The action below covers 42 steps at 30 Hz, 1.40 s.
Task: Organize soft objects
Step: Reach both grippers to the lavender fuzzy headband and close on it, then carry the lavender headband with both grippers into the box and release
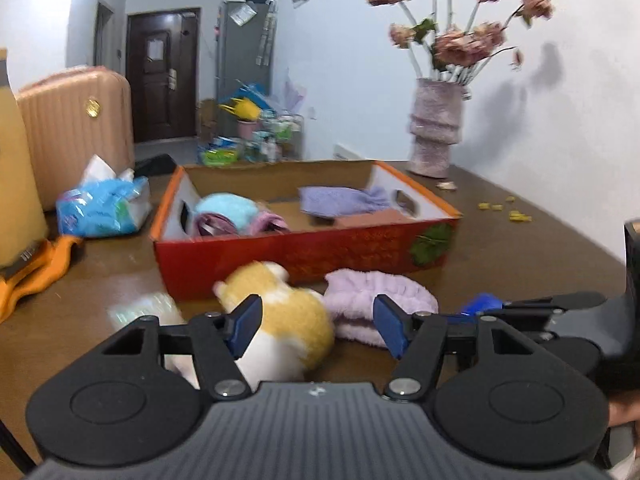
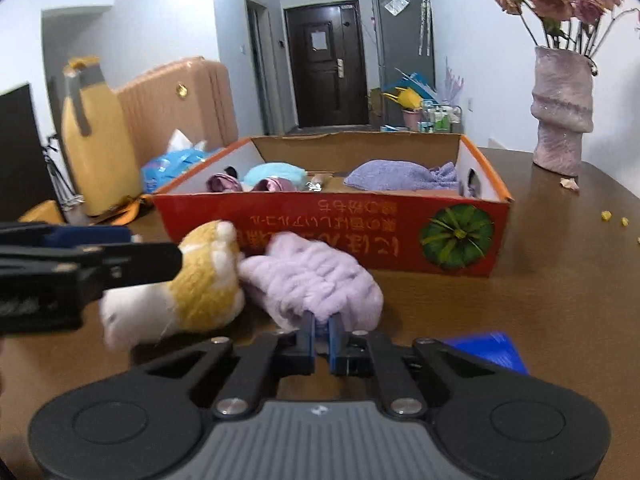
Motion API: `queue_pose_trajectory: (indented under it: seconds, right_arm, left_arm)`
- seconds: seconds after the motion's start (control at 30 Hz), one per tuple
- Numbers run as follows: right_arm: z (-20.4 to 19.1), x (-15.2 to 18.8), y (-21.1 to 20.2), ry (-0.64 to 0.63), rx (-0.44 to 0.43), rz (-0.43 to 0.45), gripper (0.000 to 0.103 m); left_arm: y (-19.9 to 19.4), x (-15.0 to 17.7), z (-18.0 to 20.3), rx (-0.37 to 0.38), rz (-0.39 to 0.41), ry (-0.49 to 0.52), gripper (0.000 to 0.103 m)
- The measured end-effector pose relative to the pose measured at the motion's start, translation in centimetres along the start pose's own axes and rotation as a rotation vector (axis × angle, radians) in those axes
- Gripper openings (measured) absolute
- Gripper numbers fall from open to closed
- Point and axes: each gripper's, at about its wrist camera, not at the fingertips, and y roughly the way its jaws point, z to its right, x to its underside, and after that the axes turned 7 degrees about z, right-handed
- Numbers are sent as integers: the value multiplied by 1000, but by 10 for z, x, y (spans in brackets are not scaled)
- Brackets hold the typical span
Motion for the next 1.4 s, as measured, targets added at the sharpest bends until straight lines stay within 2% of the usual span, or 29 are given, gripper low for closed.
queue_pose_trajectory:
  seconds: [0.13,0.23,0.27,0.33,0.43,0.53,0.63,0.73,0.77,0.8,0.83,0.9,0.97,1.03,1.13,1.2,1.3,1.4]
  right_arm:
    - [9,29,-56,-73,-118,-38,8]
    - [18,43,-86,-40,-150,-51,20]
    - [23,45,-94,-9,-147,-49,21]
    - [30,45,-105,47,-144,-24,28]
    - [45,38,-113,157,-154,43,36]
    - [49,31,-95,218,-132,57,37]
    - [48,29,-70,227,-120,23,36]
    - [42,35,-56,225,-142,-9,36]
    - [40,38,-56,224,-135,-11,36]
    - [38,41,-59,233,-132,-6,35]
    - [37,43,-61,249,-127,-3,32]
    - [32,48,-65,261,-138,-9,25]
    - [27,52,-69,251,-121,-7,25]
    - [22,53,-70,244,-111,-5,23]
    - [18,53,-73,245,-93,-3,19]
    - [14,51,-77,224,-84,-4,17]
    - [11,40,-84,207,-88,22,17]
    - [11,1,-87,163,-100,108,17]
  left_arm:
    - [-19,20,4,128,-42,-74,64]
    - [-13,35,10,193,-115,-127,64]
    - [-7,39,13,180,-151,-124,64]
    - [0,43,15,165,-195,-142,62]
    - [-1,44,6,143,-219,-232,62]
    - [-14,43,-3,157,-205,-280,65]
    - [-22,47,-4,143,-216,-306,69]
    - [-17,53,5,129,-246,-343,62]
    - [-14,56,7,136,-259,-339,52]
    - [-11,59,8,136,-273,-345,46]
    - [-13,62,7,137,-261,-352,42]
    - [-14,63,3,135,-252,-377,41]
    - [-15,63,-2,139,-243,-396,39]
    - [-15,64,-4,134,-237,-388,34]
    - [-19,62,-1,129,-212,-359,20]
    - [-24,57,3,130,-184,-325,18]
    - [-28,36,3,151,-127,-289,17]
    - [-23,-13,-6,179,-46,-251,17]
